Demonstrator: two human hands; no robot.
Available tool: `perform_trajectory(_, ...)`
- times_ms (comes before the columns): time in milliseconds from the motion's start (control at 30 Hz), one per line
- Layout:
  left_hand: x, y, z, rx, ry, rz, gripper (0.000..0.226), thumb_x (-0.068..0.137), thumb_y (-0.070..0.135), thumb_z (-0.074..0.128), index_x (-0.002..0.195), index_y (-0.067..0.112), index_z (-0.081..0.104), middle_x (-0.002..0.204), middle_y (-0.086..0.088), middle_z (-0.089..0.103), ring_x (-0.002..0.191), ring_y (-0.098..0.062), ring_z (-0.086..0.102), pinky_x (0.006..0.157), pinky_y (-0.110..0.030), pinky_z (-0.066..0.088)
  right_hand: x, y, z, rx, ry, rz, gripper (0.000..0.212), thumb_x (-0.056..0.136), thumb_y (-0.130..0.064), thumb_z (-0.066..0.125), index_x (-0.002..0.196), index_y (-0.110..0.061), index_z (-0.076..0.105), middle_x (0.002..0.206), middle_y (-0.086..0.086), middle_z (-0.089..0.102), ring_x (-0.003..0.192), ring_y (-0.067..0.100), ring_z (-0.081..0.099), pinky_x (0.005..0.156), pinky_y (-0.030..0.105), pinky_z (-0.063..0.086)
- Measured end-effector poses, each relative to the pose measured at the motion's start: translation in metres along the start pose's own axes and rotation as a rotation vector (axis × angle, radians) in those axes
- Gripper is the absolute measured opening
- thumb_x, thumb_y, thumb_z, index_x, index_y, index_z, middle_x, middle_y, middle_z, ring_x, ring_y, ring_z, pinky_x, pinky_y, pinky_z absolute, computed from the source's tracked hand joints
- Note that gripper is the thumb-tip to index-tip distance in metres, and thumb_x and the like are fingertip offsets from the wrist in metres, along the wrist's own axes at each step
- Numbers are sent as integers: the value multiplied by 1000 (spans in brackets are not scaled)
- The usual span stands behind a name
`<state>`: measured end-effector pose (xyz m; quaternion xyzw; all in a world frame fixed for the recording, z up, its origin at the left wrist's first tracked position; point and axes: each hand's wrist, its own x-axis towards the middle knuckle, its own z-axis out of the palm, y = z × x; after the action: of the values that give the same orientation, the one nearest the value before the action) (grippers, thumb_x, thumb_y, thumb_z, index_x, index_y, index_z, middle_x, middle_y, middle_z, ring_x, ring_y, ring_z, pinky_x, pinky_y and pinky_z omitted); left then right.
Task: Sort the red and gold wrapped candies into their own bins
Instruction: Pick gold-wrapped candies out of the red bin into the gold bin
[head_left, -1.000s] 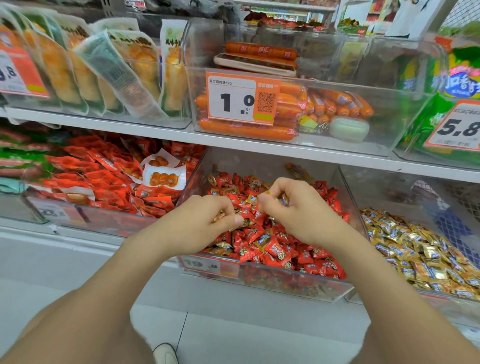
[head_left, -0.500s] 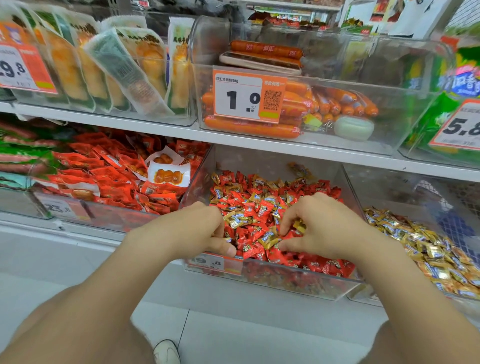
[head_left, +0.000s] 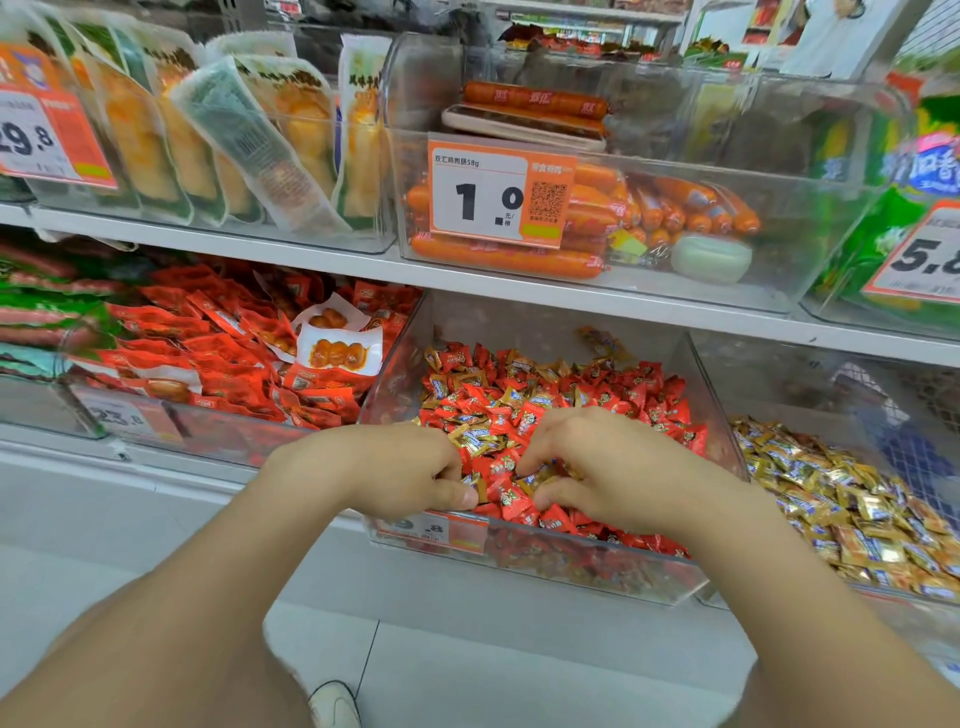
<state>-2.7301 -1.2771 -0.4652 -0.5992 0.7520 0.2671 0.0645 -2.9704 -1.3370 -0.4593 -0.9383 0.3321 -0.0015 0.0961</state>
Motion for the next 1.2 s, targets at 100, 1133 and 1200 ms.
perform_trajectory(100,-2,-2,1,-5,66,14,54,106,53,48,87,5,61,73,-4,50,66,-18,45,65,-35,40,3,3,4,16,17,5,24,95,-42,76,118,-34,75,118,-17,68,110,8,62,93,41,55)
perform_trajectory(1133,31,9,1,-206,655,-93,21,101,29,51,91,30,69,58,1,65,42,-12,53,47,-27,45,10,4,2,-39,81,129,30,90,-60,73,111,-39,75,97,-16,70,104,14,62,83,36,56)
perform_trajectory(1200,32,4,4,-166,619,-69,22,106,34,52,92,30,69,71,4,68,60,-15,64,61,-33,54,7,5,0,-31,70,163,29,90,-59,74,110,-38,74,89,-19,64,97,12,58,77,34,51)
